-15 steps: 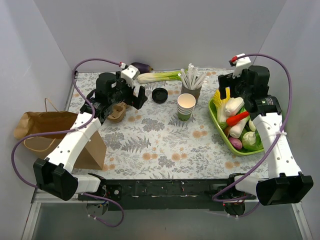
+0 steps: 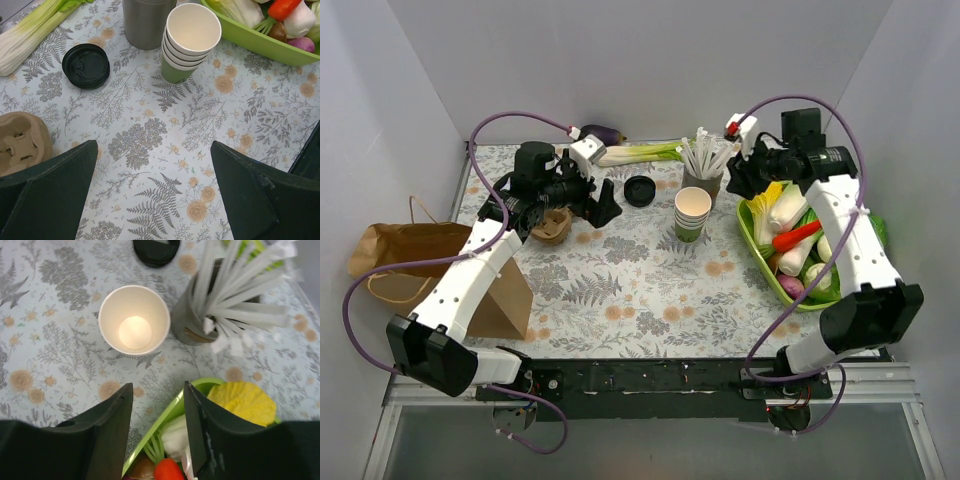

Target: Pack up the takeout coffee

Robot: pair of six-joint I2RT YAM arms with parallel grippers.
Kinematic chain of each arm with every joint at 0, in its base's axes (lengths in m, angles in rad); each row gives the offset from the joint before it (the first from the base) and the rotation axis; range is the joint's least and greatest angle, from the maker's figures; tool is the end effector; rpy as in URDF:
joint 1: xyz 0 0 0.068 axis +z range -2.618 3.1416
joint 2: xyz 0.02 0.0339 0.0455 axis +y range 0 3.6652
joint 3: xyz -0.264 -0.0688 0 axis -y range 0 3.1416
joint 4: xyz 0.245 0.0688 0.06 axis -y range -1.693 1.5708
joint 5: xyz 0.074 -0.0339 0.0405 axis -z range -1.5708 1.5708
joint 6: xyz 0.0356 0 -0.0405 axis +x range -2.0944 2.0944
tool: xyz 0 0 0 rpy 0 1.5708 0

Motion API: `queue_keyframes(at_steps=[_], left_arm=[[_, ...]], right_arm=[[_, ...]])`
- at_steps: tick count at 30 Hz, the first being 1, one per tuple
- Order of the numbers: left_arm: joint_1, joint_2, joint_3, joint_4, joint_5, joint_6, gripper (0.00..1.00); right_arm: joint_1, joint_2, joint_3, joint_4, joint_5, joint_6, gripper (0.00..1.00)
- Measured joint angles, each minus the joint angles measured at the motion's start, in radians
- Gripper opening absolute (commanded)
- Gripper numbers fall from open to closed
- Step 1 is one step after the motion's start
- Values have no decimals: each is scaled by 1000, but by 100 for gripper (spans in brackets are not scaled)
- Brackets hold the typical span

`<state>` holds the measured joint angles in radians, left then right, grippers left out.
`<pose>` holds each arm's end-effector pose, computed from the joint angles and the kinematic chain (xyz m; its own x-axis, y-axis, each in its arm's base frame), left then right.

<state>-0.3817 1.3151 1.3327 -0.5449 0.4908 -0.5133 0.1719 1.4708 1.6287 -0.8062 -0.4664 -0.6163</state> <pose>0.2612 -0.1229 0.3802 -0.7538 -0.1641 -0.6363 0.3862 0.6729 -0.6310 0.3032 0.0689 0.4101 -0.1930 -0.5575 -0.8074 -0.7567 0.6084 -0.2392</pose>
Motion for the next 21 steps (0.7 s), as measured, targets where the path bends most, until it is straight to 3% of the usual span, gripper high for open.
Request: queue_keyframes(at_steps=[4,14,21], left_arm=[[0,0,2,-4,-40,1,98],[1,-5,2,-5,-88,14,98],[1,-20,-5,-4,-92,19,98]], right_arm=[[56,126,51,-117,-59,-82,42],[240,303,166,-240,-66,-242,48],[261,404,285,-301,-42,-281,47]])
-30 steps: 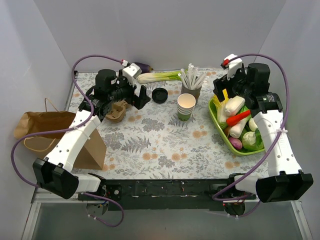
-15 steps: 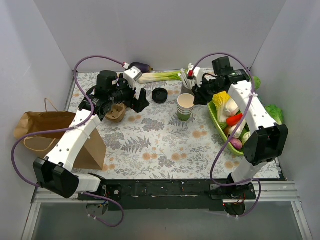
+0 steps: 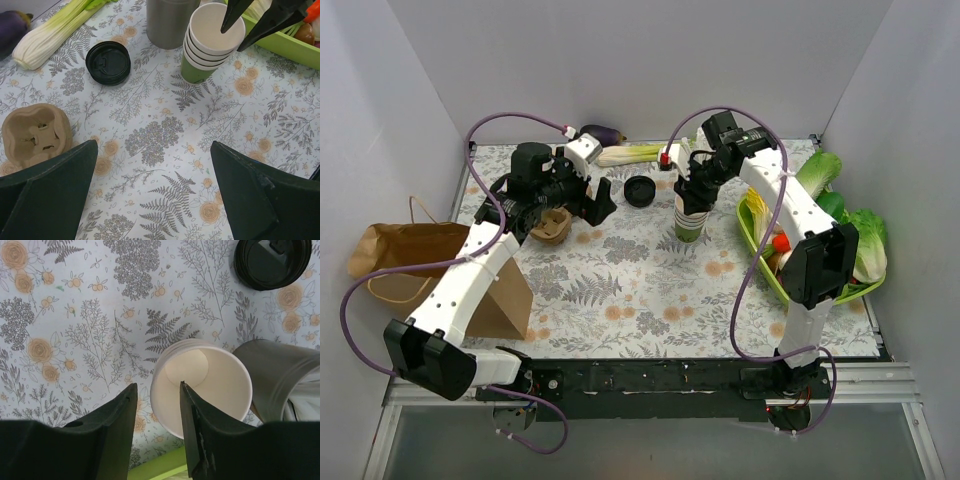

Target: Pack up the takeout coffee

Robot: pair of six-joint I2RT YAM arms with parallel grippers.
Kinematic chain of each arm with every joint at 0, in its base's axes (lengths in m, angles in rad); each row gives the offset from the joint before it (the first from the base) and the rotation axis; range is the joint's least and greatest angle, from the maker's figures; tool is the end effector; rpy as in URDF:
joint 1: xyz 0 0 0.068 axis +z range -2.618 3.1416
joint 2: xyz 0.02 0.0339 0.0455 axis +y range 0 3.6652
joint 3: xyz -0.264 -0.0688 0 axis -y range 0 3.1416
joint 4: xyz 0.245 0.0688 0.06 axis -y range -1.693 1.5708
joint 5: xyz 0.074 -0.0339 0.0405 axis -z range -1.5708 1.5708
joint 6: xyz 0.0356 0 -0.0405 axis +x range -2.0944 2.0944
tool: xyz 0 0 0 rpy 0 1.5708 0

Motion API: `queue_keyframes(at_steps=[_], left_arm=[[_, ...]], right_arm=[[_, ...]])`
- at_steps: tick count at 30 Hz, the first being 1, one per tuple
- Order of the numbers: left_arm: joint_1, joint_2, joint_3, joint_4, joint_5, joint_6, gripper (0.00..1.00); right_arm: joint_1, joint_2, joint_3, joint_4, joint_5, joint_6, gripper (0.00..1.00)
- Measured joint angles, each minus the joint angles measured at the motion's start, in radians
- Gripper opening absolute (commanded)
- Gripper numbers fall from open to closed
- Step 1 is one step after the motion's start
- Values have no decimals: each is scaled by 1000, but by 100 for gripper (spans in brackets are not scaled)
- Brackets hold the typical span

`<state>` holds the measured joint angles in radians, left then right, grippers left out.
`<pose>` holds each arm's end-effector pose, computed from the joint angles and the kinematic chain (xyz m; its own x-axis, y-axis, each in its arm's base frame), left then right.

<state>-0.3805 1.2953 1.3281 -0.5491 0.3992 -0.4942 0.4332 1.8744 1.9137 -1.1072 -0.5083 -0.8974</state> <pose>0.2585 -0.1183 0.3828 -0.7147 -0.1848 -0.6746 0.3601 0.7296 -0.5814 0.3485 0.1803 0.3429 -0.0429 -0.7722 -0.6339 -0.9831 0.1456 -0.1108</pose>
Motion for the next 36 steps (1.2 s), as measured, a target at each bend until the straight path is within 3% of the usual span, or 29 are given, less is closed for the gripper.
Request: queue_keyframes(at_steps=[22,29,36], left_arm=[[2,-3,-19,3,0,0,98],[2,-3,-28,4,0,-1,98],[5,-3,-33,4,0,-1,98]], right_arm=[[1,44,0,-30,91,9,28],[6,52,0,-52,107,10,28],[6,63,0,-66,114,10,17]])
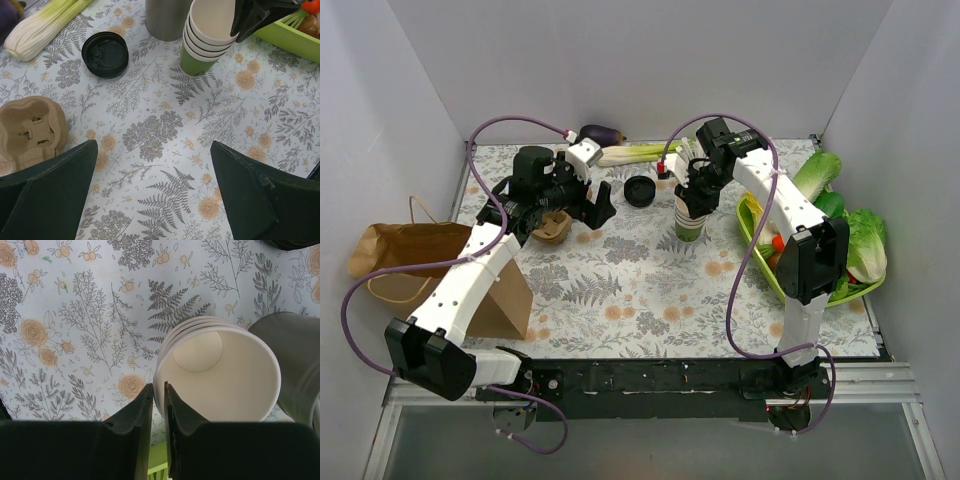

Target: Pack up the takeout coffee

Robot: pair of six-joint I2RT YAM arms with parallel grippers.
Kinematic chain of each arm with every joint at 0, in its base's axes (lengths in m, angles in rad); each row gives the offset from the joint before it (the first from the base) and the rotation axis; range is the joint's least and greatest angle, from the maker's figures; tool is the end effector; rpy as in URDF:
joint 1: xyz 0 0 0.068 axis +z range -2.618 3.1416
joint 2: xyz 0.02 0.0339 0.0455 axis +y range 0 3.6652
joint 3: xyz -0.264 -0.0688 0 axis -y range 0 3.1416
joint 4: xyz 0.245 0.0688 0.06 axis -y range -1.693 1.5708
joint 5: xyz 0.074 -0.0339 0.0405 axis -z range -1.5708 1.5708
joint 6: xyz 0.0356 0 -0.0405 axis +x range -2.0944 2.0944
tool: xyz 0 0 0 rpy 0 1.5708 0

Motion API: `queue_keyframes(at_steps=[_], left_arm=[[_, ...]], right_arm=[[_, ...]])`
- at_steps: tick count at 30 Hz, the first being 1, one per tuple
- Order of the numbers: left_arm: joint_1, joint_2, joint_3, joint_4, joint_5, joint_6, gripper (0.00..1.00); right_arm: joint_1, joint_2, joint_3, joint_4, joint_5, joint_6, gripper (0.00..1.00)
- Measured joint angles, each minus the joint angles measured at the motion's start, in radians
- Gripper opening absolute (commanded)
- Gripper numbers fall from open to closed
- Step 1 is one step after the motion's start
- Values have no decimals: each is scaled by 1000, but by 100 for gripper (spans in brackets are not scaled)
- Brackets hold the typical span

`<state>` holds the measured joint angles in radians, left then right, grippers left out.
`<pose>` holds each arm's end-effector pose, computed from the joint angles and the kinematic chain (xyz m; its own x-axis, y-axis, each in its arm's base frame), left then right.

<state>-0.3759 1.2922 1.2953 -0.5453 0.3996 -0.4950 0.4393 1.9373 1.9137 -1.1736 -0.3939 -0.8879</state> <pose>0.2588 -0.1170 0.3730 -0.7303 -0.1822 -0.6584 0.3424 0.7364 -0.5836 0.3562 0.1825 0.3147 -0.1287 -0.8520 -0.5075 -0.9815 0.1826 -0.0576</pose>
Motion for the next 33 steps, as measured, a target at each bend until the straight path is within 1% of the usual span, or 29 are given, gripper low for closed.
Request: queue_keyframes(at_steps=[2,3,4,5,11,14,16,19,25,29,31,33], left_arm=[[0,0,-2,0,0,0,98],[0,0,-3,0,0,0,98],[0,0,-5,1,0,0,98],[0,0,-7,0,0,-1,98],[0,1,-19,22,8,-48,98],[0,6,-46,61,29,-124,98],[0,26,-68,90,60,-204,98],[0,87,-87,152,113,-331,98],[0,267,-125,347,233,-569,98],[0,357,-125,450,277,-652,98],[0,382,-125,494,294,-682,98],[0,393,-125,535,312,-714,98]], right_arm=[[0,0,0,-1,0,0,13],[0,0,0,-2,1,0,8],[0,0,0,-3,1,0,6],[0,0,0,-2,3,0,1],[1,1,29,-6,15,10,1],[3,-9,15,13,32,17,1],[7,-31,-13,35,50,19,1],[13,-72,-43,63,69,23,1],[29,-190,-103,141,91,42,1],[42,-246,-134,193,116,50,1],[51,-278,-199,241,130,55,1],[55,-290,-245,253,135,70,1]])
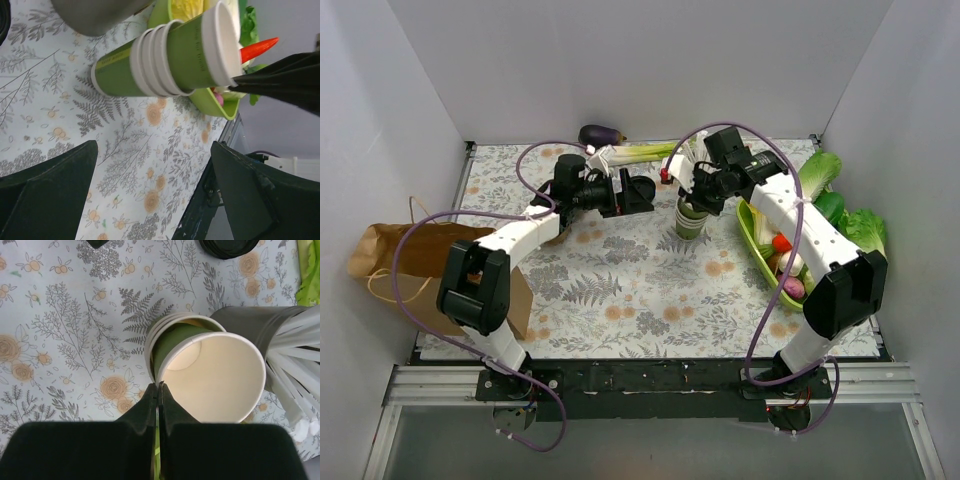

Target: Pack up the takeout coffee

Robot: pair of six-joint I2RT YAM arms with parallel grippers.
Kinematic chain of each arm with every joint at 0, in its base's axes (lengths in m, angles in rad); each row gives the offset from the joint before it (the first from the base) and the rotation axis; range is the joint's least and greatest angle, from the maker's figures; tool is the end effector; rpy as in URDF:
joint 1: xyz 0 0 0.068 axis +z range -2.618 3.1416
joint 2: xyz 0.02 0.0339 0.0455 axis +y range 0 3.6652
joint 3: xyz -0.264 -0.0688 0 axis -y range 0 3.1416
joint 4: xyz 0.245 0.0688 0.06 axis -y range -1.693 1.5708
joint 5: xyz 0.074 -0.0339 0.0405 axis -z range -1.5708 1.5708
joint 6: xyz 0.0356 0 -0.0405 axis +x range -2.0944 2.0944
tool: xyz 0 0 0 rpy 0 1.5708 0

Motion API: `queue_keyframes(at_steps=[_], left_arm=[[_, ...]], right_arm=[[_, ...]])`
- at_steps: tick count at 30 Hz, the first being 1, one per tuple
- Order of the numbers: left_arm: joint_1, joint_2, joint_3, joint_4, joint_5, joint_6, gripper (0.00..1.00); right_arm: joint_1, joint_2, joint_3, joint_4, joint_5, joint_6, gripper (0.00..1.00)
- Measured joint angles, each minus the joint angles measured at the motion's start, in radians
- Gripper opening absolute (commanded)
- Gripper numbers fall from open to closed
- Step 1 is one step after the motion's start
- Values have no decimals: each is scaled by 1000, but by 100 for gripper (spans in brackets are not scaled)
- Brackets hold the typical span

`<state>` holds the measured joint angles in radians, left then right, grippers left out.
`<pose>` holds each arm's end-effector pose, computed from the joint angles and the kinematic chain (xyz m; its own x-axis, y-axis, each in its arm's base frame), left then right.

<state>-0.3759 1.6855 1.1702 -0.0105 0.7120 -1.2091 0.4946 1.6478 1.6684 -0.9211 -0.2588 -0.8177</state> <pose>0.3452 -0.1612 0.2566 -0.9168 -0.3994 0.0006 -0.1523 0.3481 -0.9250 0.3049 0.1748 0.3568 -0.0348 -0.8201 -0.5712 -0.9127 0.2589 -0.3161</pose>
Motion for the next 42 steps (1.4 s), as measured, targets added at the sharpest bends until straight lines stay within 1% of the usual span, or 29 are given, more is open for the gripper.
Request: queue_keyframes(at_steps=[4,6,10,13,18,20,23,28,30,34,38,42], left_arm=[[0,31,1,121,55,-83,98],[-2,72,7,179,77,-127,98],[-8,171,26,228,93,-176,98],[-8,214,37,221,95,-183,98],[-9,214,54,203,97,-170,98],[-9,201,58,182,94,-151,98],[-9,158,63,114,66,-105,98],[-7,32,102,-72,-66,16,98],[-6,-31,150,-186,-176,76,98],[3,-141,239,-324,-372,170,98],[14,-260,257,-378,-520,239,98],[17,-340,247,-369,-628,302,98]], right_arm=[[19,1,-57,42,34,23,1],[24,2,-58,55,44,31,1],[29,13,-32,56,53,42,1],[30,48,58,37,66,53,1],[32,68,237,-23,81,56,1],[34,45,254,-31,85,55,1],[45,-13,235,-74,82,49,1],[98,-177,87,-125,10,24,1],[140,-238,8,-129,-13,18,1],[238,-306,-161,-93,-44,-9,1],[345,-327,-369,-20,-39,-72,1],[405,-312,-481,33,-46,-115,1]])
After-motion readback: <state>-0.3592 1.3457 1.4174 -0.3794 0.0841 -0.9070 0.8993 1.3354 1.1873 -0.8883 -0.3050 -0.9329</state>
